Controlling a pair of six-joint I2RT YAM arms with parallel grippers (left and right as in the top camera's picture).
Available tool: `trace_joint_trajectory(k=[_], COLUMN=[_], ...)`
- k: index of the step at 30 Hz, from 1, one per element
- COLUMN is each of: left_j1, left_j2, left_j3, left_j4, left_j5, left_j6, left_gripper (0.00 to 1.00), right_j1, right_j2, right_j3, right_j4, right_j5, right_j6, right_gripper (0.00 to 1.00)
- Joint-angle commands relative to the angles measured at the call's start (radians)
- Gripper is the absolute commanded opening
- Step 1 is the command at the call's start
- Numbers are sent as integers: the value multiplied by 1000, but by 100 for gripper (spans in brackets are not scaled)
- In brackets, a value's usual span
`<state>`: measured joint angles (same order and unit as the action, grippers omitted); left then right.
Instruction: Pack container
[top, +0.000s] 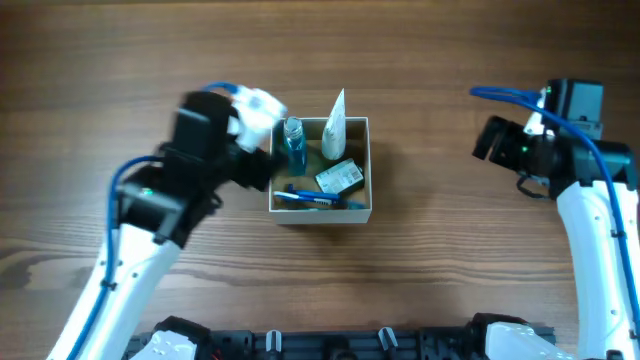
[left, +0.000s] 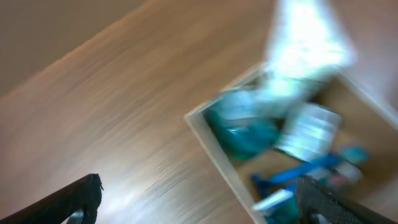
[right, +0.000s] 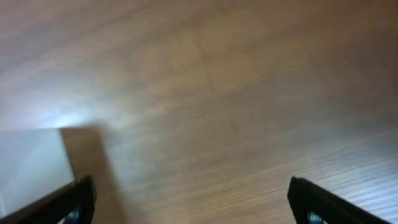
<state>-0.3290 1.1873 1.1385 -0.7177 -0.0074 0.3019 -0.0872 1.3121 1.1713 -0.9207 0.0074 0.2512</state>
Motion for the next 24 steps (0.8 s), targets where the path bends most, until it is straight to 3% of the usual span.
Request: trace_joint_trajectory(k=[1, 7, 12, 18, 23, 24], left_j1=[181, 312, 314, 314, 314, 314], left_j2=[16, 42, 43, 13, -158, -265], left_j3=[13, 13, 13, 12, -39, -78], left_j4=[-4, -5, 64, -68, -95, -86], left_j5=[-8, 37, 37, 47, 113, 122], left_j6=[-192, -191, -191, -211, -237, -244], left_gripper=[100, 100, 100, 100, 100, 100], right_j1=[99, 192, 192, 192, 192, 192], right_j2=[6, 21, 16, -27, -180, -263], right_j3=[3, 3, 3, 3, -18, -51], right_j4=[68, 247, 393, 289, 230, 219], right_j5=[4, 43, 11, -9, 18, 18], right_j6=[-45, -84, -87, -31, -31, -31], right_gripper=[100, 100, 100, 100, 100, 100])
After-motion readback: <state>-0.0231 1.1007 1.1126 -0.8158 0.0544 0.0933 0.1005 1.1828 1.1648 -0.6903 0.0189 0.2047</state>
